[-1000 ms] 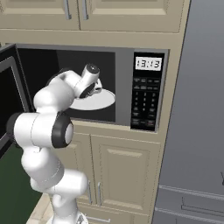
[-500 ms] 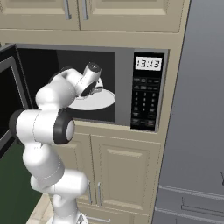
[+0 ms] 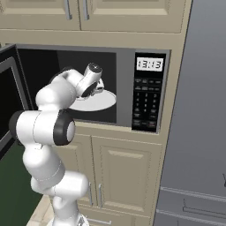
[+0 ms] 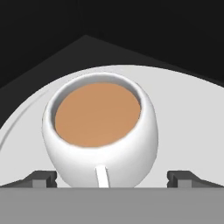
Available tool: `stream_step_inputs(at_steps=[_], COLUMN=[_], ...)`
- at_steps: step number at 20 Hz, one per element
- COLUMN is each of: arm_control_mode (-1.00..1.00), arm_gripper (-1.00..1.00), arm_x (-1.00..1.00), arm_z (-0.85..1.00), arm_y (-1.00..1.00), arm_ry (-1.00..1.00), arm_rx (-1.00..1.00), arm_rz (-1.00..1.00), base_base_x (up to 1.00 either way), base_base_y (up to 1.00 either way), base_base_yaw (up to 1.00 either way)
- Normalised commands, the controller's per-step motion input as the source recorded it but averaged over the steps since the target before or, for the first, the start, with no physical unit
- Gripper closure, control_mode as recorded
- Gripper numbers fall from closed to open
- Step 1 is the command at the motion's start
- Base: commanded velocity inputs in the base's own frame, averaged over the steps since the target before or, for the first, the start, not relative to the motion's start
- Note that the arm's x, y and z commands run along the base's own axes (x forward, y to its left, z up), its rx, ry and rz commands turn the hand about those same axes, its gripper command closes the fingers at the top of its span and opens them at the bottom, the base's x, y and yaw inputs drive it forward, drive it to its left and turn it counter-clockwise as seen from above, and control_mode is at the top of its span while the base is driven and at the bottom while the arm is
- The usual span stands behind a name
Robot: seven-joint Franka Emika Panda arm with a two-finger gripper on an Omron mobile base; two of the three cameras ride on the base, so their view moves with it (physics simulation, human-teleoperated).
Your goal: Pick the cup of tea, navigate to the dining table, and place it on the saucer.
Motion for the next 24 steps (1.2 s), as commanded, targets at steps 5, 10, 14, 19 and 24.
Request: stream_step_inputs(at_steps=[5,10,14,19,24], arm_control_mode=[-1.00,-1.00,-1.00,-1.00,-1.00], arm_gripper=[-1.00,1.00,1.00,1.00,1.00], arm_x=[0.00,0.00,0.00,0.00,0.00], arm_z=[0.00,0.00,0.00,0.00,0.00], arm_y=[0.00,0.00,0.00,0.00,0.00], arm_ry=[0.00,0.00,0.00,0.01,0.00], arm_rx=[0.00,0.00,0.00,0.00,0.00], arm_rz=[0.00,0.00,0.00,0.00,0.00], base_base_x=[0.00,0.00,0.00,0.00,0.00], base_base_y=[0.00,0.00,0.00,0.00,0.00], base_base_yaw=[0.00,0.00,0.00,0.00,0.00])
